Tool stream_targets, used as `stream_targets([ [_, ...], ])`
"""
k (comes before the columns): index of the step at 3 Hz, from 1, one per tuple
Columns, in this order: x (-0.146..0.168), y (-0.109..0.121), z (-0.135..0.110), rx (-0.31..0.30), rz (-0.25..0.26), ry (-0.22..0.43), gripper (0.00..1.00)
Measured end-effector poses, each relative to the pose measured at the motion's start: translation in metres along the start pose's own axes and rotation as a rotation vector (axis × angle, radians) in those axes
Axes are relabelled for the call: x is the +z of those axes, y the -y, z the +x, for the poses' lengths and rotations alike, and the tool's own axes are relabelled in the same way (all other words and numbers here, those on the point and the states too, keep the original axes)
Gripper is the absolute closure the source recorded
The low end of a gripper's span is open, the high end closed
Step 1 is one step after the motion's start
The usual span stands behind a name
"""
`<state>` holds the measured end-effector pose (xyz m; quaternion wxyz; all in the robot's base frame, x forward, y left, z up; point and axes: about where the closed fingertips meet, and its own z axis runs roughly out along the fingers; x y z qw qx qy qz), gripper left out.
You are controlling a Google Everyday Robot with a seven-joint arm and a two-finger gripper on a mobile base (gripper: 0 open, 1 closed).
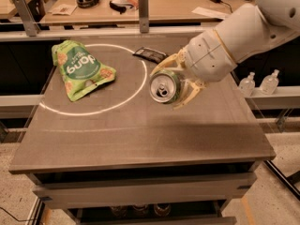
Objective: Knock green can over
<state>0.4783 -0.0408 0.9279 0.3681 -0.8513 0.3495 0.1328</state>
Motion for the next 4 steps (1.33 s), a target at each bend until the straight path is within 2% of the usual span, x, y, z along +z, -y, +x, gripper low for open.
stream_targets([
  [1, 0.000, -0.010, 0.013, -0.153, -0.038, -0.155, 1.00],
  [2, 0.003, -0.022, 0.028, -0.281, -0.015, -0.306, 1.00],
  [3, 0.013, -0.029, 0.046, -0.352, 0.015, -0.394, 1.00],
  [4, 0.024, -0.038, 0.063, -0.378, -0.013, -0.423, 1.00],
])
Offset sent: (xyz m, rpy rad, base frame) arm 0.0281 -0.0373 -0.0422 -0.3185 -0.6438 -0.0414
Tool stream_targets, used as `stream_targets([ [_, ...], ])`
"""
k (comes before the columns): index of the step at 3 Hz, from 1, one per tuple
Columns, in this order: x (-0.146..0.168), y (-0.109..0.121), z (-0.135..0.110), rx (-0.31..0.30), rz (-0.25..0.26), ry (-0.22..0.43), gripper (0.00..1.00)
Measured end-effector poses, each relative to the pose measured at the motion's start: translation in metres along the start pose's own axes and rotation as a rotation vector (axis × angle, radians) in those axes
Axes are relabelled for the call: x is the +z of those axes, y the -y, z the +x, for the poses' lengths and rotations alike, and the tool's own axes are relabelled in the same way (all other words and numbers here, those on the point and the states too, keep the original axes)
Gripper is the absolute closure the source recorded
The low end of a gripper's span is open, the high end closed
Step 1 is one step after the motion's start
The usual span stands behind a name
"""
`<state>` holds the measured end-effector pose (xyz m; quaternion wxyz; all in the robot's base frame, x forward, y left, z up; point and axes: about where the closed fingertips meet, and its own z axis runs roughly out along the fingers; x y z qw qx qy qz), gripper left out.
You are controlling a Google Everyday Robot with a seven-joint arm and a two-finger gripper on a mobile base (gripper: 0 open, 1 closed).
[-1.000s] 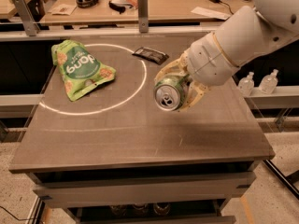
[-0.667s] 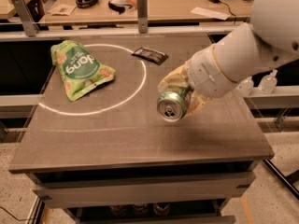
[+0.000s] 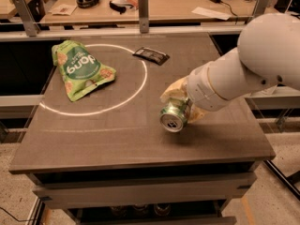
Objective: Knock green can over
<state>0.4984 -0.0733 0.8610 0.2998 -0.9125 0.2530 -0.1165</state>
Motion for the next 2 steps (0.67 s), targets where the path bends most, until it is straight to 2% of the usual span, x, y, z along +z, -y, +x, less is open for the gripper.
stream_targets([
  [2, 0.024, -0.017, 0.001, -0.030, -0.086, 0.016, 1.00],
])
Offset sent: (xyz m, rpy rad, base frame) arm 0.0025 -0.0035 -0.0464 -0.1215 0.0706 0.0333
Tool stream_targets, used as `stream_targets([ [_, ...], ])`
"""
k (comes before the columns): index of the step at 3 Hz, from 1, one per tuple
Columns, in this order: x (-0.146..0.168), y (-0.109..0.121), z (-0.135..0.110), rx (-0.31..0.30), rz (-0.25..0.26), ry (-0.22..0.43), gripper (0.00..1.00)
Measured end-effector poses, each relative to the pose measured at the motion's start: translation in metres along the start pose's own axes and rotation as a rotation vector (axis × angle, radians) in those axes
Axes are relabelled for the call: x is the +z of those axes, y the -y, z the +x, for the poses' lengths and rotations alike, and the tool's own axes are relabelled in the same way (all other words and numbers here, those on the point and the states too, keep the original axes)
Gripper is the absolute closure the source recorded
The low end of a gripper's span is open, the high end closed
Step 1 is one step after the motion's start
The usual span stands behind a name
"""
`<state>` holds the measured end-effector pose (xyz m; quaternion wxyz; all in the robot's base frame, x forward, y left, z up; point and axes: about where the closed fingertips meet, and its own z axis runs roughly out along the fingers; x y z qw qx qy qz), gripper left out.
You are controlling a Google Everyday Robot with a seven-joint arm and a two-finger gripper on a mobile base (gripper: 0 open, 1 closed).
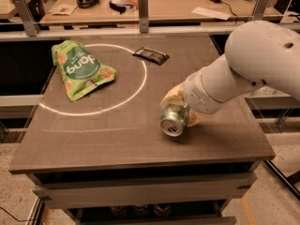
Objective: Knock green can over
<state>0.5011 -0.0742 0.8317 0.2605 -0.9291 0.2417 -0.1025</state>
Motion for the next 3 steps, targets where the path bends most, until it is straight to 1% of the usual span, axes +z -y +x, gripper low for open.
stream_targets([
  [1, -0.0031, 0.0021, 0.0000, -0.001, -0.003, 0.000, 0.82],
  [2, 0.0010, 0.0002, 0.0019, -0.006, -0.030, -0.019, 0.59],
  [3, -0.0023, 0.0022, 0.0021, -0.006, -0.030, -0.019, 0.36],
])
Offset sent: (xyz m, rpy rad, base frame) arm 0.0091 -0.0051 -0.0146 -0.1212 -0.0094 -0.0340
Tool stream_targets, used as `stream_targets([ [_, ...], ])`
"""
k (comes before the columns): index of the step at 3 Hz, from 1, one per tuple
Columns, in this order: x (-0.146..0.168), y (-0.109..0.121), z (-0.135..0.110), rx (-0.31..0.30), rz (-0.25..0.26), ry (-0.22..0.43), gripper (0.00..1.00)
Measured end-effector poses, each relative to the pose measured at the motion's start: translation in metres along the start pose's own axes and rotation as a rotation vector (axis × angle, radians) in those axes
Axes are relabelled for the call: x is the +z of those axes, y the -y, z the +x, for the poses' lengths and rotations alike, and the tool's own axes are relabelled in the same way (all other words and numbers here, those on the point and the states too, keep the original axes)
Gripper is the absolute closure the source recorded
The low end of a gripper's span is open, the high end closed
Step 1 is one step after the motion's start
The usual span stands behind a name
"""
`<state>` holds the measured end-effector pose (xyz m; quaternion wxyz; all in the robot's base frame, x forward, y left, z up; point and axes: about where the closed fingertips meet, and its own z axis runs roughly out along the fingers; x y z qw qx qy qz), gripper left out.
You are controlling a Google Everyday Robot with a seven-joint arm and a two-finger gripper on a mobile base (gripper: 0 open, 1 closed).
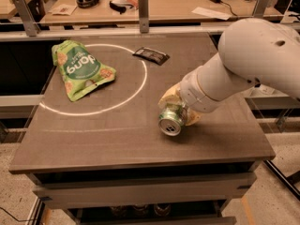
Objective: Knock green can over
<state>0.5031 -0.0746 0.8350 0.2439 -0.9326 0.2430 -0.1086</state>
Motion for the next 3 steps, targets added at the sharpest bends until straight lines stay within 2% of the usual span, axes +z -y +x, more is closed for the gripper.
stream_targets([
  [1, 0.0036, -0.0018, 0.0001, -0.002, -0.042, -0.002, 0.13],
  [2, -0.0010, 0.0009, 0.0006, -0.002, -0.042, -0.002, 0.00],
  [3, -0.0056, 0.0036, 0.0011, -0.002, -0.042, -0.002, 0.00],
])
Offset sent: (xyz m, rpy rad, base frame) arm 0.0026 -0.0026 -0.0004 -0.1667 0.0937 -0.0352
